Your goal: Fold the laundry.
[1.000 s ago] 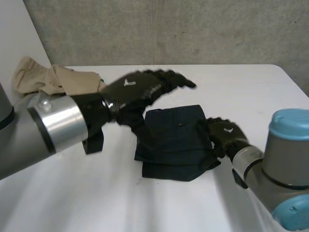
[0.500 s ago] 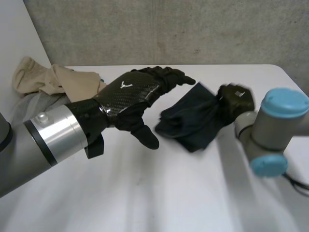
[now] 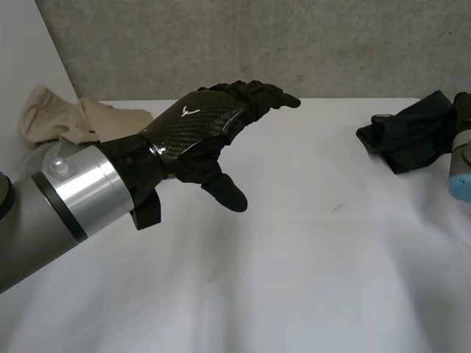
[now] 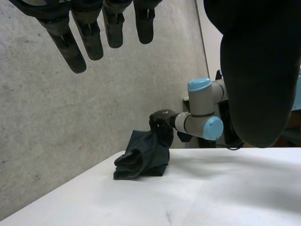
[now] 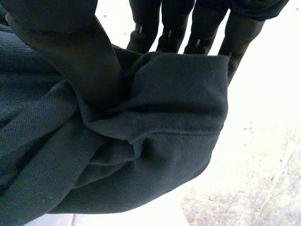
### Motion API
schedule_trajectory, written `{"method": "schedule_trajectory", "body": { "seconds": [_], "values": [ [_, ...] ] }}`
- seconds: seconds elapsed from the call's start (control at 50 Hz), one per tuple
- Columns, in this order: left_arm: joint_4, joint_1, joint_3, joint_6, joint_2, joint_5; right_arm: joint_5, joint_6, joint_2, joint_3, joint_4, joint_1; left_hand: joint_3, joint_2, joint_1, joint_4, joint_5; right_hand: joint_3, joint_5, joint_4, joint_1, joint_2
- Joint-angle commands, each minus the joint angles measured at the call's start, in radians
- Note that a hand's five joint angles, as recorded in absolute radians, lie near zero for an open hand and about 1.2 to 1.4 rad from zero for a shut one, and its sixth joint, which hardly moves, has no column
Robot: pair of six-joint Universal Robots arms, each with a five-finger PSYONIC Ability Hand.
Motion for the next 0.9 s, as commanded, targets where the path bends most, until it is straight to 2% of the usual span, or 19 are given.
{"method": "schedule_trajectory", "body": {
  "seconds": [0.02,0.12,0.18,0.22,0.26,0.28,0.34,0.36,0.4,0.42,0.44,0.48,0.52,0.6,0.74,0.82,0.9],
  "values": [
    [-0.002,-0.012,0.015,0.0,-0.017,-0.012,-0.004,0.0,-0.02,0.027,0.042,-0.027,-0.03,-0.011,-0.014,-0.027,-0.048,-0.949,-0.93,-0.978,-0.876,-0.944],
    [0.0,-0.011,0.019,0.005,-0.016,-0.03,0.059,-0.004,-0.119,0.125,0.111,-0.055,-0.03,-0.011,-0.014,-0.027,-0.048,-0.949,-0.93,-0.978,-0.876,-0.944],
    [0.0,-0.006,0.019,0.005,-0.011,-0.047,0.12,-0.032,-0.256,0.279,0.09,-0.05,-0.03,-0.011,-0.014,-0.027,-0.048,-0.949,-0.93,-0.978,-0.876,-0.944],
    [0.002,0.0,0.025,0.0,-0.001,-0.071,0.119,-0.044,-0.377,0.423,0.007,-0.044,-0.03,-0.011,-0.014,-0.027,-0.048,-0.949,-0.93,-0.978,-0.876,-0.944],
    [0.003,0.014,0.035,0.002,0.007,-0.104,0.096,-0.05,-0.46,0.529,-0.089,-0.029,-0.03,-0.011,-0.014,-0.027,-0.048,-0.949,-0.93,-0.978,-0.876,-0.944],
    [0.003,0.018,0.038,0.002,0.01,-0.114,0.068,-0.058,-0.547,0.644,-0.204,-0.007,-0.03,-0.011,-0.014,-0.027,-0.048,-0.949,-0.93,-0.978,-0.876,-0.944],
    [0.015,0.047,0.053,0.003,0.025,-0.174,0.012,-0.072,-0.678,0.824,-0.385,0.025,-0.03,-0.011,-0.014,-0.027,-0.048,-0.949,-0.93,-0.978,-0.876,-0.944],
    [0.018,0.06,0.059,0.005,0.029,-0.197,-0.037,-0.082,-0.754,0.935,-0.507,0.054,-0.03,-0.011,-0.014,-0.027,-0.048,-0.949,-0.93,-0.978,-0.876,-0.944],
    [0.024,0.08,0.071,0.006,0.03,-0.235,-0.093,-0.098,-0.82,1.04,-0.614,0.091,-0.03,-0.011,-0.014,-0.027,-0.048,-0.949,-0.93,-0.978,-0.876,-0.944],
    [0.029,0.104,0.088,0.011,0.029,-0.284,-0.122,-0.109,-0.854,1.091,-0.663,0.109,-0.03,-0.011,-0.014,-0.027,-0.048,-0.949,-0.93,-0.978,-0.876,-0.944],
    [0.032,0.118,0.097,0.017,0.026,-0.312,-0.18,-0.127,-0.911,1.181,-0.741,0.143,-0.03,-0.011,-0.014,-0.027,-0.048,-0.949,-0.93,-0.978,-0.876,-0.944],
    [0.04,0.153,0.122,0.039,0.012,-0.367,-0.24,-0.147,-0.961,1.26,-0.785,0.172,-0.03,-0.011,-0.014,-0.027,-0.048,-0.949,-0.93,-0.978,-0.876,-0.944],
    [0.051,0.222,0.163,0.097,-0.048,-0.429,-0.316,-0.176,-1.018,1.345,-0.779,0.224,-0.03,-0.011,-0.014,-0.027,-0.048,-0.949,-0.93,-0.978,-0.876,-0.944],
    [0.066,0.301,0.263,0.252,-0.2,-0.432,-0.381,-0.218,-1.061,1.421,-0.65,0.312,-0.03,-0.011,-0.014,-0.027,-0.048,-0.949,-0.93,-0.978,-0.876,-0.944],
    [0.087,0.379,0.496,0.46,-0.591,-0.362,-0.305,-0.354,-1.011,1.429,-0.29,0.427,-0.03,-0.011,-0.014,-0.027,-0.048,-0.949,-0.93,-0.978,-0.876,-0.944],
    [0.152,0.396,0.616,0.542,-0.775,-0.32,-0.249,-0.372,-0.968,1.449,-0.305,0.467,-0.006,0.013,0.01,-0.003,-0.024,-0.949,-0.93,-0.978,-0.876,-0.944],
    [0.213,0.407,0.711,0.562,-0.908,-0.314,-0.222,-0.374,-0.936,1.473,-0.364,0.476,0.234,0.254,0.25,0.238,0.217,-0.949,-0.93,-0.978,-0.876,-0.944]
  ]
}}
